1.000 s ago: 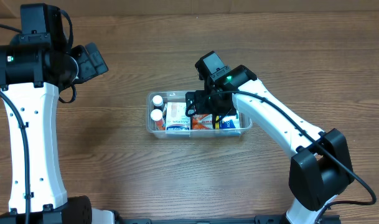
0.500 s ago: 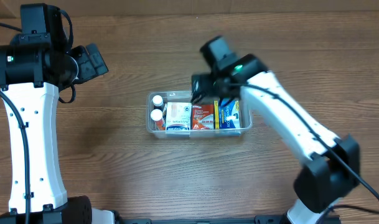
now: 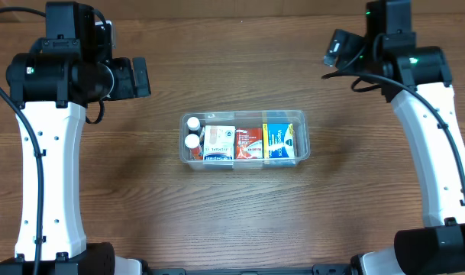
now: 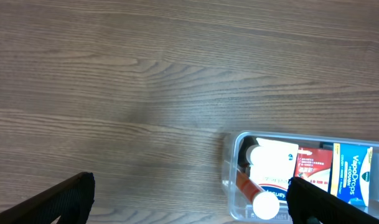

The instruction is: Pack container

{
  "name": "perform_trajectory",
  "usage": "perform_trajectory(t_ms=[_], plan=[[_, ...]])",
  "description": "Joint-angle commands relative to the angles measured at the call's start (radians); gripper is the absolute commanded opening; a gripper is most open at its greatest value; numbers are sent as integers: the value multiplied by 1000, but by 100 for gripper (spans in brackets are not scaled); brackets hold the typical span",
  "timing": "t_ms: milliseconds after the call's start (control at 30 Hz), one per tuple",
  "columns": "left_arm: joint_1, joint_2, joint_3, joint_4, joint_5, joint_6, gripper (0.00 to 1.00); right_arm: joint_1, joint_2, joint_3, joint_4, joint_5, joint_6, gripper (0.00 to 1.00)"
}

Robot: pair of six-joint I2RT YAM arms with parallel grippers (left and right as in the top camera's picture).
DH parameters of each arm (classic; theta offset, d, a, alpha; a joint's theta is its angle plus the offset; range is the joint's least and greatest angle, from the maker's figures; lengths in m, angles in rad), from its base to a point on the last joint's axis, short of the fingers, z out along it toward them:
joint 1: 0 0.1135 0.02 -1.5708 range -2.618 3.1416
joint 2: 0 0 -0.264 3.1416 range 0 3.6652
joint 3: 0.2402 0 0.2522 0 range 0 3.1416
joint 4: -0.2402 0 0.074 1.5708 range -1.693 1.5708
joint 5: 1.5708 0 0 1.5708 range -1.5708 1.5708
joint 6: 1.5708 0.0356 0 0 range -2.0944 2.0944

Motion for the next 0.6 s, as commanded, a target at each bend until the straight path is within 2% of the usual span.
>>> perform_trajectory(t_ms=[0,167,333,500,567], plan=[[3,4,18,0,-1,48,100,-21,0,8,-26,7,-62,100],[2,-18,18,-62,8,58,100,-24,-38,8,-98,54,34,100],[-18,-119,-10,-78,7,95,100,-19,-138,-26,-134,56,48,100],[-38,-333,-182,-6,3,105,100,21,-298,-165,-111,74,49,100],[-37,-448,-298,52,-2,105,100,51,-400,-291,-61,94,51,100]])
